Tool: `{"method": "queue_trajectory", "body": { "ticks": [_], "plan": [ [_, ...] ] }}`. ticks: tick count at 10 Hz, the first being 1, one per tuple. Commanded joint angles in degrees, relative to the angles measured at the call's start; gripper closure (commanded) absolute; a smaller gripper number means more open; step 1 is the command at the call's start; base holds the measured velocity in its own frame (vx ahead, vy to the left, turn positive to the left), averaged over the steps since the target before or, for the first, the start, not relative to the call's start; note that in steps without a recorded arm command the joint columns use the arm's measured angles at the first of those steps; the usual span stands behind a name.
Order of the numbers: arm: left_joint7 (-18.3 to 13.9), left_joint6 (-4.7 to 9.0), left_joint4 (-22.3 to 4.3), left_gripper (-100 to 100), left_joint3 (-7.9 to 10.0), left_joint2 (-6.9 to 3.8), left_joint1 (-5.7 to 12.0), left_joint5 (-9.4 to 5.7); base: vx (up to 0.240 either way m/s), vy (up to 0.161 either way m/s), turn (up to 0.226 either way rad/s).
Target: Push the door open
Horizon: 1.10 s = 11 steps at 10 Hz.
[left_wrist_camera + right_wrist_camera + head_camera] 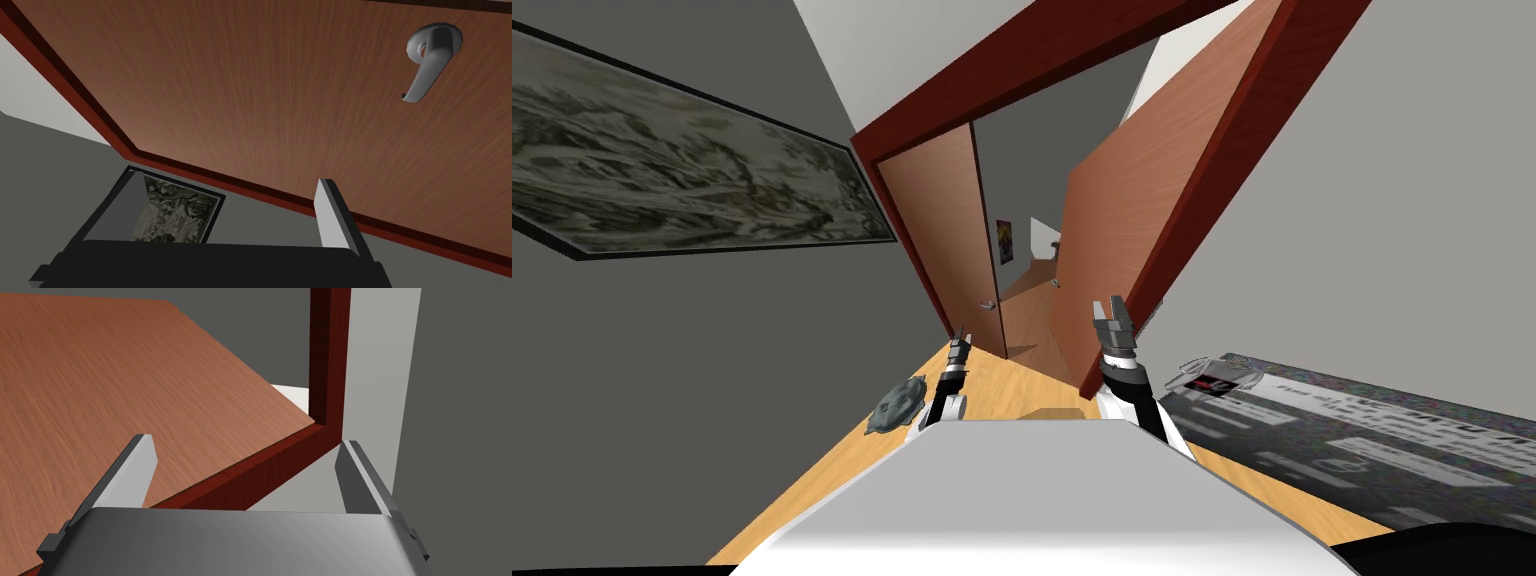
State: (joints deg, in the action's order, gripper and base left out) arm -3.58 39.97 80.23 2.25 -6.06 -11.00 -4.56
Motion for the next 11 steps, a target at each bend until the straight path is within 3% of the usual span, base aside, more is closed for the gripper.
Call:
{"method": "queue_trajectory", "body": {
  "ticks": [1, 10, 11],
  "plan": [
    [0.18, 0.09, -1.7, -100, 0.18, -0.05, 0.68, 0.03, 0.046, 0.104, -0.163],
    [1.22, 0.98, -11.44, -100, 1.05, 0.24, 4.53, 0.27, 0.038, 0.11, -0.143],
    [1.45, 1.17, -13.5, -100, 1.23, 0.36, 5.35, 0.32, 0.028, 0.132, -0.225]
  ]
}}
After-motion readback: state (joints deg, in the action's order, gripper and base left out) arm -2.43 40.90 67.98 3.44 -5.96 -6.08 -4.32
